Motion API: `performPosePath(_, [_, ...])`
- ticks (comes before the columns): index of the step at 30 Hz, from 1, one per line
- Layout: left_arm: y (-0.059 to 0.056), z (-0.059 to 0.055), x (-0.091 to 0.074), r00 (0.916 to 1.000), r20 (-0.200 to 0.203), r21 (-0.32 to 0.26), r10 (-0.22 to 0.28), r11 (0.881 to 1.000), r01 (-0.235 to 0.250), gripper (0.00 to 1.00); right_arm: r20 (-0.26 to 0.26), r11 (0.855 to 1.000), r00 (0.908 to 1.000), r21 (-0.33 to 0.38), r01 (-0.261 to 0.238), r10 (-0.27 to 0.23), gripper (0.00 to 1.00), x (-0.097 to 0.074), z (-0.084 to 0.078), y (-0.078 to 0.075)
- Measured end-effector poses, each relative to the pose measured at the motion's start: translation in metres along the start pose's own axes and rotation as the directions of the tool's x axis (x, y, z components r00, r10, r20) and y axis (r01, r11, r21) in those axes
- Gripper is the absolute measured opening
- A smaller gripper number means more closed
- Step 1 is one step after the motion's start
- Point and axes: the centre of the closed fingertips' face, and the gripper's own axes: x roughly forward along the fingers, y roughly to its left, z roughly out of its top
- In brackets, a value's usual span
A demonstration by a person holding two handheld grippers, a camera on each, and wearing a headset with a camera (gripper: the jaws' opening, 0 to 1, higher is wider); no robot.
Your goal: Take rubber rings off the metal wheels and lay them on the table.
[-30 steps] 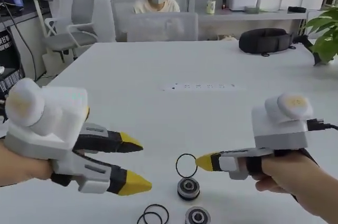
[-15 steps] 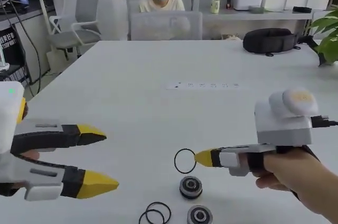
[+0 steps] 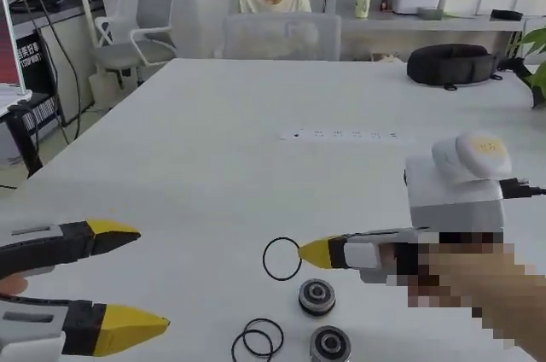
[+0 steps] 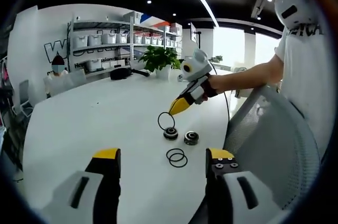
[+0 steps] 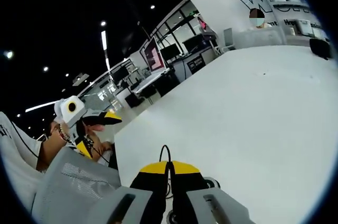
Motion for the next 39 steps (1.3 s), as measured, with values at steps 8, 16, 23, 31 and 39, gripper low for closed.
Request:
performPosePath(8, [-0.007, -0.012, -0.002, 0.9993, 0.028, -0.074, 0.026, 0.997, -0.024, 0.69, -0.08, 0.999, 0.996, -0.032, -0.042, 0.04, 0.0, 0.013, -0.018, 0.016])
performPosePath(16, [-0.019, -0.029, 0.0, 0.9998, -0.019, -0.097, 0.01, 0.995, -0.012, 0.77, -0.191, 0.994, 0.9789, -0.068, -0.087, 0.072, 0.0, 0.029, -0.047, 0.028])
performPosePath(23, [-0.023, -0.033, 0.002, 0.9999, -0.016, -0.122, 0.004, 0.993, -0.006, 0.77, -0.272, 0.991, 0.9593, -0.09, -0.103, 0.075, 0.0, 0.037, -0.072, 0.032])
performPosePath(31, [-0.026, -0.035, 0.003, 0.9998, -0.018, -0.132, 0.0, 0.991, -0.002, 0.77, -0.314, 0.989, 0.9483, -0.119, -0.089, 0.047, 0.0, 0.042, -0.086, 0.027])
performPosePath(39, [-0.026, -0.035, 0.001, 0.9998, -0.02, -0.135, 0.002, 0.991, -0.005, 0.76, -0.317, 0.988, 0.9482, -0.141, -0.064, 0.016, 0.01, 0.042, -0.088, 0.019])
